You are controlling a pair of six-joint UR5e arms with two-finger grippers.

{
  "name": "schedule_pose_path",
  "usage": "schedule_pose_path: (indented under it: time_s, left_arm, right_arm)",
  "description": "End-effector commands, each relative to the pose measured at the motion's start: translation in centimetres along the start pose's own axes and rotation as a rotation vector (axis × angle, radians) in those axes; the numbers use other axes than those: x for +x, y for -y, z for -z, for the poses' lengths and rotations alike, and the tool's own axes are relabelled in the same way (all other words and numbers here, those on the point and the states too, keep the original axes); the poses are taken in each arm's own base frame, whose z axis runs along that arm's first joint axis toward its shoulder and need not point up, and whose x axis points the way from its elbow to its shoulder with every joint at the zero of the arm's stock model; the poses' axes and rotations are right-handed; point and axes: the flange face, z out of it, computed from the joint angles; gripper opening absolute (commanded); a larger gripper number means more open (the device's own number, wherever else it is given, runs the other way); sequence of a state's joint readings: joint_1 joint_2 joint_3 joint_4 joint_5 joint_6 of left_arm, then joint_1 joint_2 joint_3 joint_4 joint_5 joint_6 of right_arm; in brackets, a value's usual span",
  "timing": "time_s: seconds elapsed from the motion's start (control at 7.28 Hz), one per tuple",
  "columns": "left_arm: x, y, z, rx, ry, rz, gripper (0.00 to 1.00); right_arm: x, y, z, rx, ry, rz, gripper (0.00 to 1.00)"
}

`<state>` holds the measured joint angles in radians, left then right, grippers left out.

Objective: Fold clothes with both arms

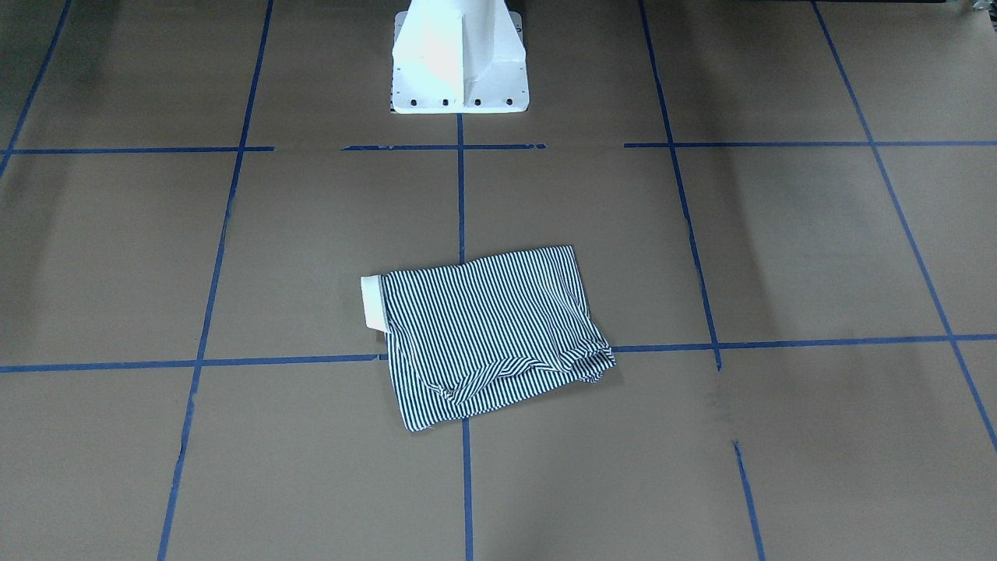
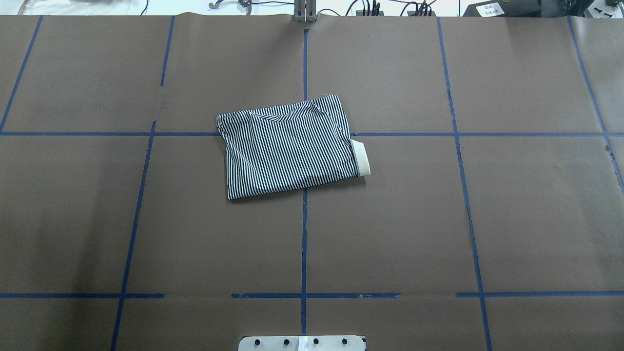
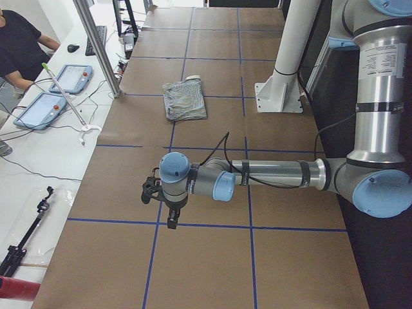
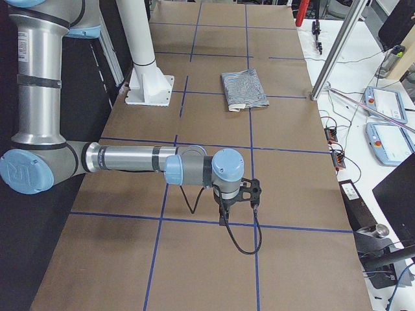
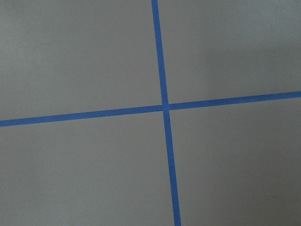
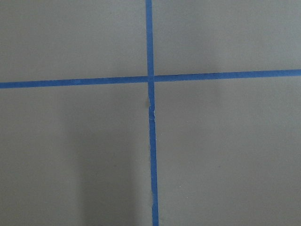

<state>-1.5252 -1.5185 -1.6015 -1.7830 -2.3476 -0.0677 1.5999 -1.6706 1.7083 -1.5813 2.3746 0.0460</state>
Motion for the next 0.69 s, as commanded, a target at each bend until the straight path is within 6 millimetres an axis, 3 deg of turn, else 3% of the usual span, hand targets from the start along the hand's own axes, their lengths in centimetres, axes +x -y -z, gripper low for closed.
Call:
schedule_pose_path:
  time_s: [0.0, 0.55]
  left_arm:
    - [-0.09, -0.1, -0.11, -0.003, 0.001, 0.002, 1.0]
    - [-0.09, -0.1, -0.11, -0.003, 0.001, 0.002, 1.0]
  right_arm:
    - [-0.13, 0.02, 0.12, 0.002, 0.0, 0.001, 1.0]
    - [-0.09, -0.05, 0.08, 0.001, 0.002, -0.005, 1.0]
